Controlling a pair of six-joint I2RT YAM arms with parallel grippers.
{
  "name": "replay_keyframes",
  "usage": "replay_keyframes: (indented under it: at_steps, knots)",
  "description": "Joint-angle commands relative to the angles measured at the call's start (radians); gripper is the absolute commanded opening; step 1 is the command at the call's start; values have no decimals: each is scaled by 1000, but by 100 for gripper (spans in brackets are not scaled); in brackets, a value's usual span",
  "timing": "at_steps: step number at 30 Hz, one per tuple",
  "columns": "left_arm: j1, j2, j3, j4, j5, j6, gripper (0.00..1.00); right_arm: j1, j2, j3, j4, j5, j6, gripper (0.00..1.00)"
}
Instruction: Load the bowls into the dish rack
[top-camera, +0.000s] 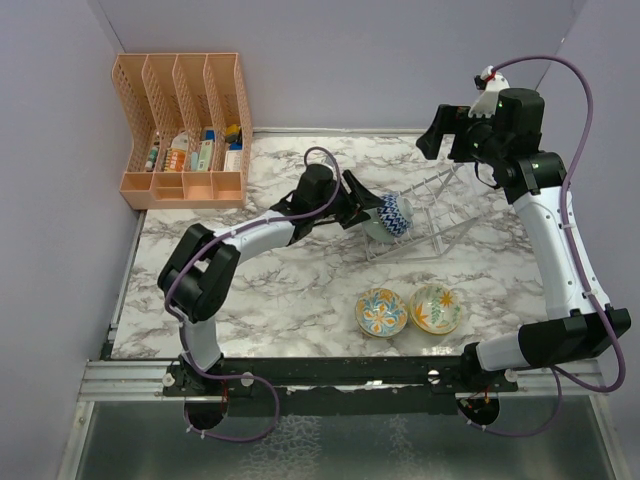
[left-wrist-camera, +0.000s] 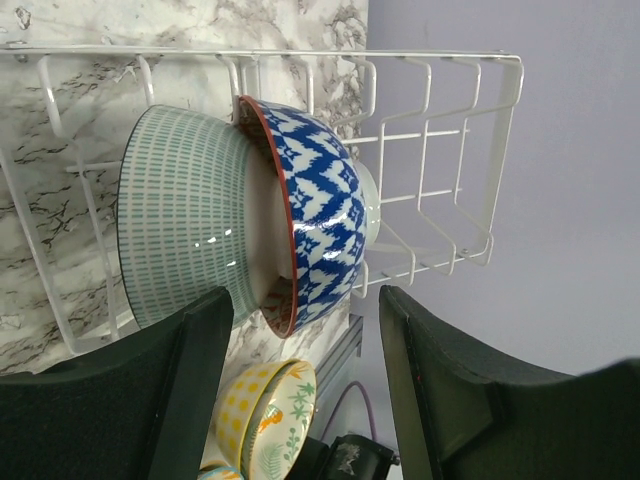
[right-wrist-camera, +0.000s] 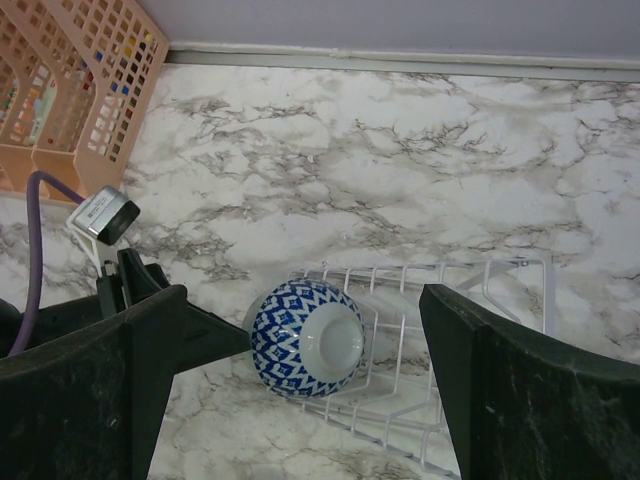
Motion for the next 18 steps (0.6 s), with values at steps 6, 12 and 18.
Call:
replay_keyframes:
  at_steps: [6, 12, 18]
  knots:
    - [25, -101, -8, -98, -60, 78, 63, -5, -36, -16, 27, -26, 5, 99]
    - [54, -137, -54, -179, -96, 129, 63, -5, -38, -18, 26, -23, 4, 99]
    - [54, -125, -111, -117, -101, 118, 64, -5, -30, -11, 25, -25, 4, 99]
